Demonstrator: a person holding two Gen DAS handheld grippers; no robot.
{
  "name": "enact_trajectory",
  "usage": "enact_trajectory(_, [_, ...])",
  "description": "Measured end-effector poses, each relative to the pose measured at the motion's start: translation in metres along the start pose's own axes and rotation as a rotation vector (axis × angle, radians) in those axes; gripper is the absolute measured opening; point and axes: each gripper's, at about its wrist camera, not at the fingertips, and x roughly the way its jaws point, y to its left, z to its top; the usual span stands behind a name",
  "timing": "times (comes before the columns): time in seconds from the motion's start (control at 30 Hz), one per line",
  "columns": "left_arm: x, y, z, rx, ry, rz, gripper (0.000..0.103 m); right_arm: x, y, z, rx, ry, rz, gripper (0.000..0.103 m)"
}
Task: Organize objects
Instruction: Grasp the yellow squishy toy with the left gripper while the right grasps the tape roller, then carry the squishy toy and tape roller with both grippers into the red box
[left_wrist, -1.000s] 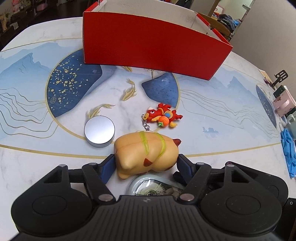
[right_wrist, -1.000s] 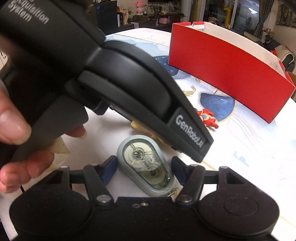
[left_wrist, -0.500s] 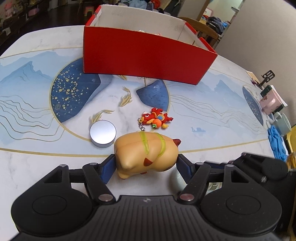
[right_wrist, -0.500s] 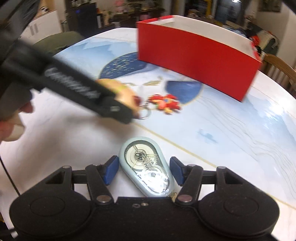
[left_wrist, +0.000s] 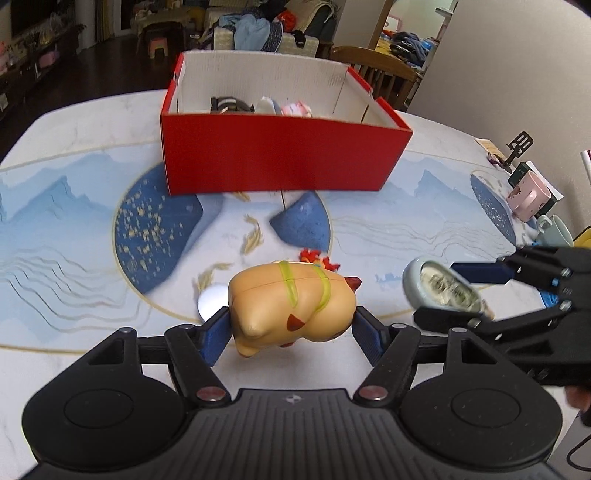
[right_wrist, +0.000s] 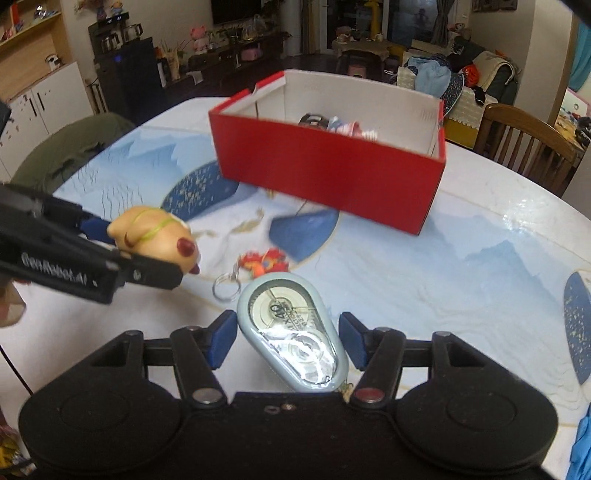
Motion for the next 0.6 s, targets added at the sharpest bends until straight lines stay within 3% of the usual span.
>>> enact_trajectory(0.6, [-0.020,-0.007,0.080,0.160,-0.103,0.052,0.070,-0.020,-0.010,0.093,-0.079,-0.149,-0.053,0.060])
